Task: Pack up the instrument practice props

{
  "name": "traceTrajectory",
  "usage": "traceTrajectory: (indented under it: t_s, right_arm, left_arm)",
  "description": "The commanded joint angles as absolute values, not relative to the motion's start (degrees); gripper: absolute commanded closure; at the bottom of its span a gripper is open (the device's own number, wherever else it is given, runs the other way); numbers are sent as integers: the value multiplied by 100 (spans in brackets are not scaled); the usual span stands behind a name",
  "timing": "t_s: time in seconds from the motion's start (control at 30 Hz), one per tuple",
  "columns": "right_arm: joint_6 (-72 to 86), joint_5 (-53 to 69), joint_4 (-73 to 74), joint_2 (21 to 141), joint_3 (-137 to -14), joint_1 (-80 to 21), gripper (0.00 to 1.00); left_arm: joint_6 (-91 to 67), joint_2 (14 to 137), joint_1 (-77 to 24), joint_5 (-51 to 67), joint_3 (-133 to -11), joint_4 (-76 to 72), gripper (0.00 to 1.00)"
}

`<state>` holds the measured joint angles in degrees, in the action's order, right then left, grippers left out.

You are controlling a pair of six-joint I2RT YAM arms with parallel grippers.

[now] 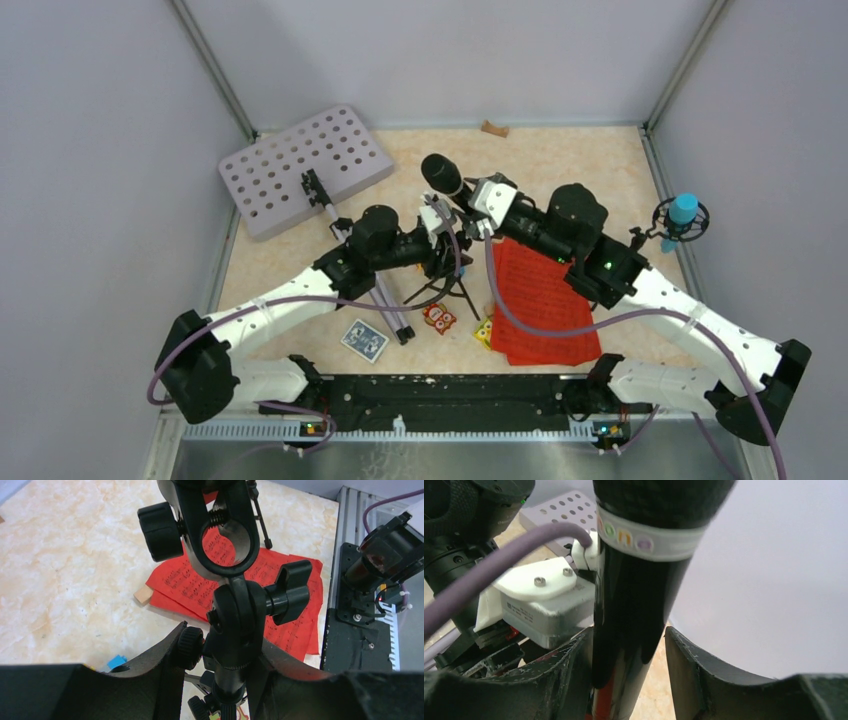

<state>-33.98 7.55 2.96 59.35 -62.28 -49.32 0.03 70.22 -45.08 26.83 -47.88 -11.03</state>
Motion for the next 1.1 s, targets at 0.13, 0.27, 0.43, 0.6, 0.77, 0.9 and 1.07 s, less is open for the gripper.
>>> traceTrajectory:
  t_s: [0.13,0.27,0.43,0.6,0.77,0.9,1.07]
  right_arm:
    - [-3498,689,-200,6024,-6494,-5139,70]
    - [-3246,578,-298,6013,-6489,-5151,93]
    - [-2765,321,-629,5851,-6285,-5160,100]
    - [-2155,195,-842,5704,-6102,-5159,100]
    - [-1853,461,-1109,5472,-5908,-5159,100]
    - [-1955,715,-1107,5278,-5889,-5159,100]
    - [-2172,662,-992,5081,-5881,-5159,100]
  left_arm:
    - [330,6725,-4524,2583,-4798,-873,100]
    - [322,6777,-4518,2454,-4816,-604,100]
    - [184,7009,-4521,2330,-4838,-261,100]
    - [17,7220,-4524,2268,-4818,-72,100]
    - [-185,7453,-4523,2267,-4742,-123,100]
    - [-224,7673,-4521,2363,-4763,-109,100]
    - [-190,7861,-4534,2396,-4733,-70,100]
